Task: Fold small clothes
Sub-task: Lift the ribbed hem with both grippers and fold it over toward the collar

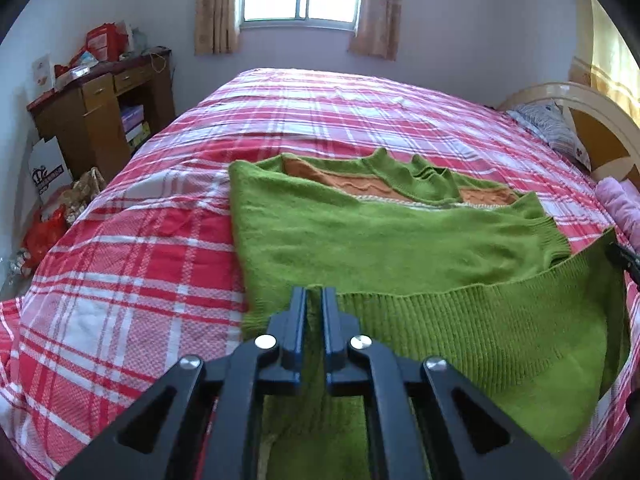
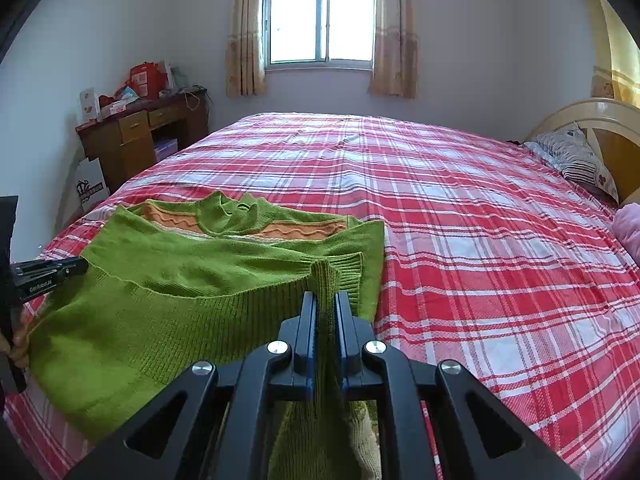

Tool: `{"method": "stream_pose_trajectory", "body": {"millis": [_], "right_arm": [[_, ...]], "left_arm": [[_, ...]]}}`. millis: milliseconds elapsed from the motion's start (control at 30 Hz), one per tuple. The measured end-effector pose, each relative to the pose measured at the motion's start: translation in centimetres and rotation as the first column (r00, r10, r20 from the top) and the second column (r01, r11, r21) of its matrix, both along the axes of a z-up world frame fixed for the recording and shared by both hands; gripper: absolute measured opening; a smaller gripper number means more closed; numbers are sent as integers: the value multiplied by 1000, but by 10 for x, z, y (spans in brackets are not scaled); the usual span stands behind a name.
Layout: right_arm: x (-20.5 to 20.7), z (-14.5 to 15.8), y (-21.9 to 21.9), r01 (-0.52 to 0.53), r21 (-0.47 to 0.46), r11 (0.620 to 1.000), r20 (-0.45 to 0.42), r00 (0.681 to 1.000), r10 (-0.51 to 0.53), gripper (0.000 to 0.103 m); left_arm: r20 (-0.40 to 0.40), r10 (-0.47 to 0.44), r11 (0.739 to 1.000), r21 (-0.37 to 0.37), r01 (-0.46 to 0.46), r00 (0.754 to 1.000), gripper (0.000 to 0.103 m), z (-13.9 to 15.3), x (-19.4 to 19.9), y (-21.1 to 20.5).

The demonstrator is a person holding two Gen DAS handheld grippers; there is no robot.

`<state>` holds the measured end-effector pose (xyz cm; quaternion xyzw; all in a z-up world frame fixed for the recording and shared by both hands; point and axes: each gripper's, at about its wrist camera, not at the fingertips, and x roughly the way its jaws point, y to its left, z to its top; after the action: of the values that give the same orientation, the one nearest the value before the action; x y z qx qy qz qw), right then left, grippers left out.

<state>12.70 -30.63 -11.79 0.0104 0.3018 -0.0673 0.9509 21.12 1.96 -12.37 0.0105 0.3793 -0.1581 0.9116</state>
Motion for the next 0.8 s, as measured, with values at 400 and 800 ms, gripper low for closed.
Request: {"method": "stream_pose_trajectory", "body": {"millis": [400,800], "right_arm": [[6,34,10,-10,-58,998,101,995,16,8],[63,32,-2,24,-110,994,87,996,-15,8]], "left_arm": [[84,121,988,-107,-112,989,7,54,7,23],[74,164,982,-107,-156,984,7,54,62,4]]}}
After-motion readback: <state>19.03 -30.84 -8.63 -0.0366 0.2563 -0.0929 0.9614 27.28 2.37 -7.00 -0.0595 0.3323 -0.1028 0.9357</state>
